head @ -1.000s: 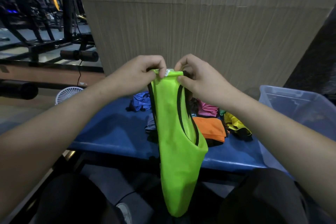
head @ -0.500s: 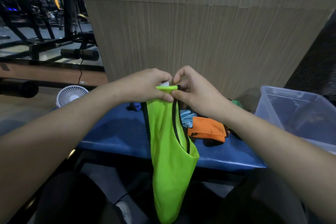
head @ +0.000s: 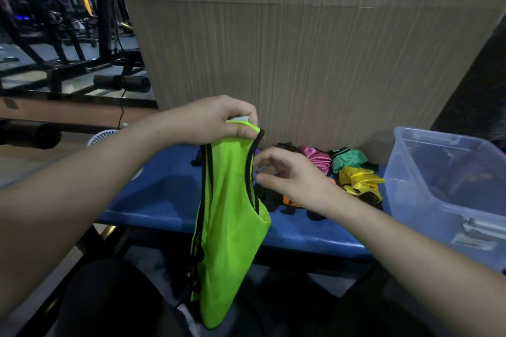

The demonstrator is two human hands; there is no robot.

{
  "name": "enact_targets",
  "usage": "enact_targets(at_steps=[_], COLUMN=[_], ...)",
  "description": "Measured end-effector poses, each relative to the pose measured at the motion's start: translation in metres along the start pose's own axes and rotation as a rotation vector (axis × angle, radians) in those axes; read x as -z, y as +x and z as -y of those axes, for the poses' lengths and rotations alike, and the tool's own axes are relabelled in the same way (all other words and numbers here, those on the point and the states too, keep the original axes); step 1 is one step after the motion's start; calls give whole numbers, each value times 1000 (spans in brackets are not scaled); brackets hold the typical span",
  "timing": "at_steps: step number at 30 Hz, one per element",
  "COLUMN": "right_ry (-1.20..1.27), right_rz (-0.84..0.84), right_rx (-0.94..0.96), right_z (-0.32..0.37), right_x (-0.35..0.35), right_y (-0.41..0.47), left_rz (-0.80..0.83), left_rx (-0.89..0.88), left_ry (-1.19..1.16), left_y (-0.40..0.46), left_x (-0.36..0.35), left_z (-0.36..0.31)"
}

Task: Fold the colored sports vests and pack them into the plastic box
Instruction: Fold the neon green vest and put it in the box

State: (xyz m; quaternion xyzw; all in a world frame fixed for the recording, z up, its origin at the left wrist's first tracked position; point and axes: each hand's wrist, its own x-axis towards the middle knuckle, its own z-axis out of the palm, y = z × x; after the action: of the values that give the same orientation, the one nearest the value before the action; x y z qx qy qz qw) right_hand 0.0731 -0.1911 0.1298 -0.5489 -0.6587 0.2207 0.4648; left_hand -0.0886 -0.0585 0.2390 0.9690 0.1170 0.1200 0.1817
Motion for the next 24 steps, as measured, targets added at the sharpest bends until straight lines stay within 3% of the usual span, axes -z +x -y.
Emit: enact_targets(at_steps=[6,17,24], right_ry=[-117,-484,-615], right_rz=[22,309,402], right_rx=[37,-124,45], right_z=[0,-34,-35], right_x=[-9,-24,-11], right_y=[-2,-7,-17], left_rz=[25,-82,-69], left_rx=[-63,-36,42], left_ry=[-64,-56,-4], left_y=[-4,-10,-12], left_x=[3,19,14], left_z=[-2,5,20])
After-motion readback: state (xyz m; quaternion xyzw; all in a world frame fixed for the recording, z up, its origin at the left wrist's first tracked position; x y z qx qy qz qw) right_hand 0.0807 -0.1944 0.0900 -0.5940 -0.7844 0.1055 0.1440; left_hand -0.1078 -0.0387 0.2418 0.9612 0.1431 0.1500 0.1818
